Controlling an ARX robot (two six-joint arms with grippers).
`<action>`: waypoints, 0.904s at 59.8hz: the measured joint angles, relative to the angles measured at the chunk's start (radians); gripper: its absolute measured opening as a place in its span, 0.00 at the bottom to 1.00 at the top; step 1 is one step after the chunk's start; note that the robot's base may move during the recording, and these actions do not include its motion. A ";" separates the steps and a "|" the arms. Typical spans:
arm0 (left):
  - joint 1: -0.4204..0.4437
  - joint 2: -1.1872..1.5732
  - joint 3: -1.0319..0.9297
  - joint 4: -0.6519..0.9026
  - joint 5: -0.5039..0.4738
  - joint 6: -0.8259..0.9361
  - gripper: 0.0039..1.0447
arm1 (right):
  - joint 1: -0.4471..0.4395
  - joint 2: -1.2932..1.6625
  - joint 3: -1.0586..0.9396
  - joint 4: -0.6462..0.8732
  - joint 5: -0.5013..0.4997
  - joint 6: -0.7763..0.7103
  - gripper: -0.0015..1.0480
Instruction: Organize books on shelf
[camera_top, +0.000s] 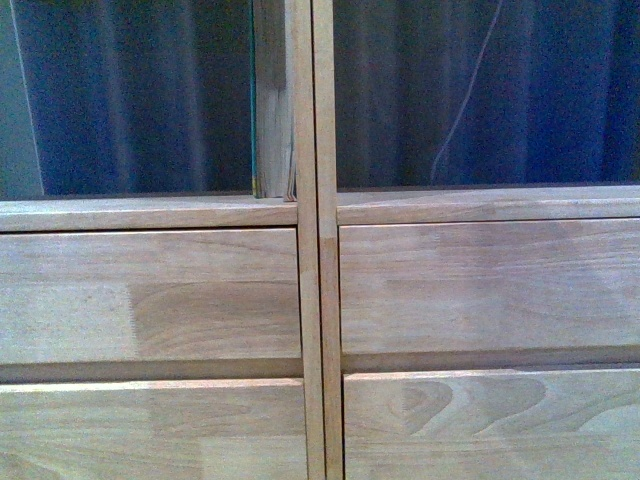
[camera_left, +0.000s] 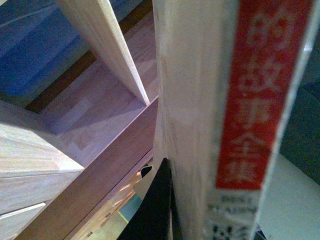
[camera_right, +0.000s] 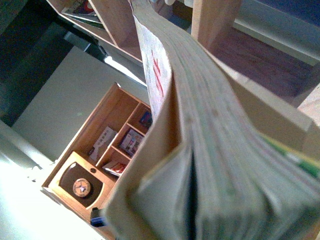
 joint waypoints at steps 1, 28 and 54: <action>0.000 0.000 0.000 0.000 0.000 0.000 0.06 | 0.000 0.000 0.000 0.000 0.000 0.000 0.07; 0.037 -0.010 -0.004 -0.002 -0.113 0.000 0.06 | -0.030 0.001 -0.008 -0.003 0.063 0.006 0.46; 0.170 -0.158 -0.051 -0.163 -0.195 0.454 0.06 | -0.023 -0.002 -0.008 -0.003 0.050 0.011 0.93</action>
